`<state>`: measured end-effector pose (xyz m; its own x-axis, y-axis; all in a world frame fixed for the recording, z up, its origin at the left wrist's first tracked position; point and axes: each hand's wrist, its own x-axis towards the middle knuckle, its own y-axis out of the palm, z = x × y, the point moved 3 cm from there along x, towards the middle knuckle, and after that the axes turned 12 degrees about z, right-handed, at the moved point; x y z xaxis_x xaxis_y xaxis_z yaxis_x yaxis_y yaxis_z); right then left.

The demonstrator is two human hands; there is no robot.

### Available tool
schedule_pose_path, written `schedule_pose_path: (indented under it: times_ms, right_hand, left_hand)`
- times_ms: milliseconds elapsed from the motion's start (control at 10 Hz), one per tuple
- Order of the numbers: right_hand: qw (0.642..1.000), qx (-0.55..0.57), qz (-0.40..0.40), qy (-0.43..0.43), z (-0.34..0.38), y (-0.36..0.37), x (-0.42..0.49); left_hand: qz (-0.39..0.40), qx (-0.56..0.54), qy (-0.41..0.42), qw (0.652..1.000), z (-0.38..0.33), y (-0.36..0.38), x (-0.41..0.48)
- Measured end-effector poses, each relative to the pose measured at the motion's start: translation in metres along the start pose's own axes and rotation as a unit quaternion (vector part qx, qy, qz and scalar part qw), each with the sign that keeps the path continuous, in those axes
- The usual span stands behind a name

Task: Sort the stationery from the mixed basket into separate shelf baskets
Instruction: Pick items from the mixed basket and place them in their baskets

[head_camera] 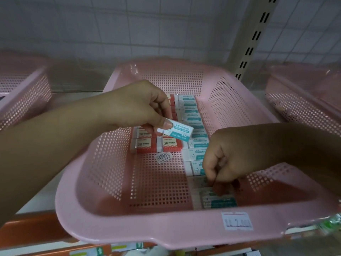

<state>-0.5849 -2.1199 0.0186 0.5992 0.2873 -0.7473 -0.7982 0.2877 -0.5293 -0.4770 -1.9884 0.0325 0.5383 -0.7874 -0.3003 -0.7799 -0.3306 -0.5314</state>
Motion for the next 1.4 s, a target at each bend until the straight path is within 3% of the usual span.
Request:
schedule_pose_path:
  times_ms: [100, 400, 600, 900, 1200, 1400]
  right_hand:
    - [0.998, -0.025, 0.013, -0.062, 0.003, -0.003, 0.003]
    - [0.996, -0.041, 0.027, -0.076, 0.007, -0.003, 0.001]
    - [0.995, -0.018, -0.006, -0.101, 0.008, -0.001, -0.002]
    - [0.981, -0.132, -0.035, -0.137, 0.017, 0.001, 0.002]
    - [0.994, -0.067, -0.02, -0.086, 0.018, 0.0, -0.008]
    - [0.993, -0.059, -0.009, -0.099, 0.018, 0.003, -0.006]
  left_hand:
    - [0.003, -0.002, -0.001, 1.0, 0.0, 0.0, 0.0]
    - [-0.004, -0.002, 0.003, 1.0, 0.0, 0.0, -0.002]
    - [-0.003, -0.001, 0.004, 1.0, -0.001, 0.0, -0.003]
    - [0.0, 0.02, 0.004, 1.0, 0.0, 0.002, -0.004]
    - [-0.003, 0.012, 0.008, 1.0, -0.001, 0.0, -0.003]
    - [-0.001, 0.012, 0.008, 1.0, 0.0, 0.0, -0.002]
